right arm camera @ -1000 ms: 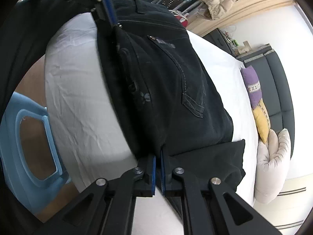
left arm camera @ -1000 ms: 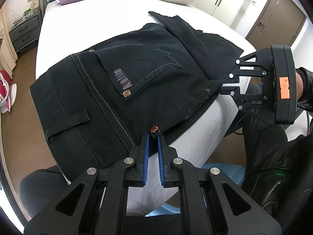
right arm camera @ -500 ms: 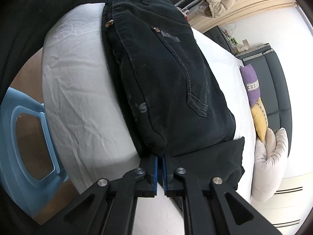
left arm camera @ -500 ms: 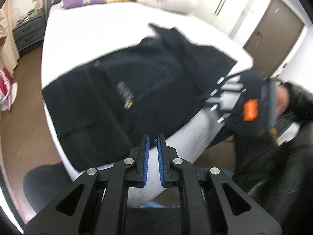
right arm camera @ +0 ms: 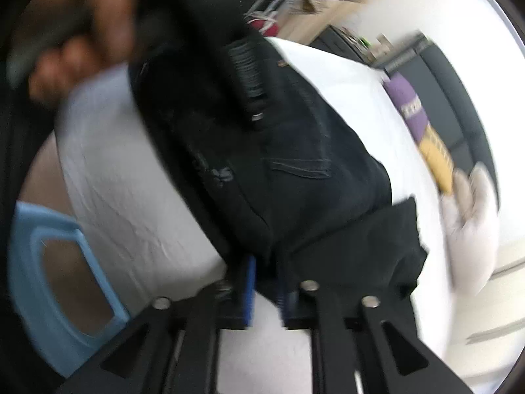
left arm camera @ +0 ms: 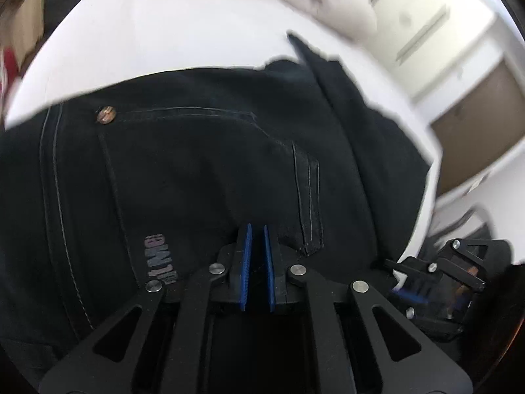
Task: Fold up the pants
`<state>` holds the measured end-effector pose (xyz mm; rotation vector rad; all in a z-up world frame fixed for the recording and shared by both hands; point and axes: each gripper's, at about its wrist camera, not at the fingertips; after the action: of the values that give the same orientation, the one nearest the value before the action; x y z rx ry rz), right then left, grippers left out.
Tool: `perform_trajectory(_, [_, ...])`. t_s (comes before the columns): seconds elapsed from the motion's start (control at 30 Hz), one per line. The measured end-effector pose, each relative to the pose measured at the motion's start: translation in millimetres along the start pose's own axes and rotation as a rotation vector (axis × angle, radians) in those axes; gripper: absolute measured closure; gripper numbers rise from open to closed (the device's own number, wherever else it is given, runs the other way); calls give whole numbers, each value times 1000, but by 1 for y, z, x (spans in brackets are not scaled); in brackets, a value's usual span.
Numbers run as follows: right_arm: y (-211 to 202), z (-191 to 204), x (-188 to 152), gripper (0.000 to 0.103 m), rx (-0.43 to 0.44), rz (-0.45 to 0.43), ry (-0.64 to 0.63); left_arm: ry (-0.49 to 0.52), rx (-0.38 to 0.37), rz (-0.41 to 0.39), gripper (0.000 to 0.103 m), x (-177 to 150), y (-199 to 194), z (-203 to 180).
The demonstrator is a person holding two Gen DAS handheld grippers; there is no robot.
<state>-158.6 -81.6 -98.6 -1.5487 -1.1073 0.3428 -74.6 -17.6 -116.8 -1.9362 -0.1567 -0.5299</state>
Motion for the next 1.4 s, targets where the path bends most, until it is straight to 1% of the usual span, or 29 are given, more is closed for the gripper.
perform_trajectory(0.03, [-12, -13, -3, 52, 64, -40, 79, -14, -17, 1, 96, 0, 0, 4])
perform_trajectory(0.07, [-22, -25, -5, 30, 108, -79, 145, -11, -19, 7, 96, 1, 0, 4])
perform_trajectory(0.1, [-34, -40, -8, 28, 149, -131, 218, -8, -15, 11, 96, 3, 0, 4])
perform_trajectory(0.13, [-44, -59, -11, 28, 181, -182, 298, -6, -5, 14, 96, 4, 0, 3])
perform_trajectory(0.2, [-57, -116, -13, 28, 216, -246, 502, -11, 2, 13, 96, 2, 3, 4])
perform_trajectory(0.23, [-60, -153, -13, 28, 215, -273, 618, -14, 3, 14, 96, 3, 4, 5])
perform_trajectory(0.3, [-61, -203, -14, 28, 173, -312, 761, -15, 0, 18, 96, 4, 5, 3])
perform_trajectory(0.33, [-58, -227, -12, 27, 144, -313, 817, -17, -3, 20, 96, 4, 6, 4])
perform_trajectory(0.4, [-32, -273, 0, 27, 88, -239, 896, -15, -2, 23, 96, 5, 7, 3])
perform_trajectory(0.43, [-19, -288, 5, 27, 67, -199, 915, -8, 4, 23, 96, 2, 5, 6])
perform_trajectory(0.47, [3, -306, 14, 27, 46, -140, 934, -5, 9, 23, 96, 1, 6, 5])
perform_trajectory(0.5, [17, -316, 18, 28, 37, -109, 942, -2, 12, 23, 96, 2, 6, 4])
perform_trajectory(0.53, [41, -330, 24, 28, 21, -62, 961, -4, 10, 24, 96, 3, 7, 4])
perform_trajectory(0.6, [72, -348, 29, 28, 23, -16, 1024, -8, 1, 28, 96, 5, 9, 3])
perform_trajectory(0.73, [123, -367, 30, 28, 15, 38, 1119, -9, -12, 34, 96, 5, 9, 5])
perform_trajectory(0.83, [148, -373, 29, 28, -14, 80, 1141, -11, -18, 38, 96, 6, 10, 7])
perform_trajectory(0.87, [155, -374, 30, 28, -18, 82, 1134, -12, -20, 39, 96, 6, 10, 8])
perform_trajectory(0.93, [157, -375, 28, 28, -26, 48, 1135, -14, -22, 40, 96, 7, 9, 10])
perform_trajectory(0.97, [156, -377, 26, 31, -17, 31, 1149, -15, -23, 40, 96, 7, 10, 11])
perform_trajectory(1.0, [155, -379, 23, 40, -12, 20, 1159, -15, -22, 40, 96, 8, 10, 11])
perform_trajectory(1.03, [154, -380, 22, 46, -15, 14, 1156, -14, -20, 39, 96, 7, 10, 11])
perform_trajectory(1.07, [152, -380, 21, 61, -19, 12, 1143, -13, -18, 38, 96, 7, 10, 11])
perform_trajectory(1.1, [150, -381, 21, 80, -21, 13, 1133, -13, -16, 38, 96, 7, 10, 10])
perform_trajectory(1.13, [147, -382, 20, 91, -18, 11, 1126, -12, -14, 38, 96, 7, 10, 10])
perform_trajectory(1.17, [144, -383, 18, 97, -27, 12, 1128, -13, -12, 39, 96, 7, 10, 10])
perform_trajectory(1.23, [131, -391, 9, 97, -17, -44, 1167, -13, -6, 41, 96, 8, 10, 8])
perform_trajectory(1.3, [104, -393, -8, 97, -23, -137, 1218, -9, 2, 42, 96, 8, 10, 5])
perform_trajectory(1.33, [87, -394, -21, 97, -29, -189, 1247, -9, 6, 43, 96, 7, 10, 4])
perform_trajectory(1.4, [52, -392, -58, 98, -35, -297, 1341, -6, 14, 45, 96, 8, 10, 0])
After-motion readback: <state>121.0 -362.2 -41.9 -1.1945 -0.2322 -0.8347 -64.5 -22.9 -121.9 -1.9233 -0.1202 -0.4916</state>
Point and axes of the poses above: each gripper's, at about its wrist camera, not at the fingertips, and y roughly the way its jaws point, z to its left, x to its top, and after that the axes turned 12 degrees about x, right-handed
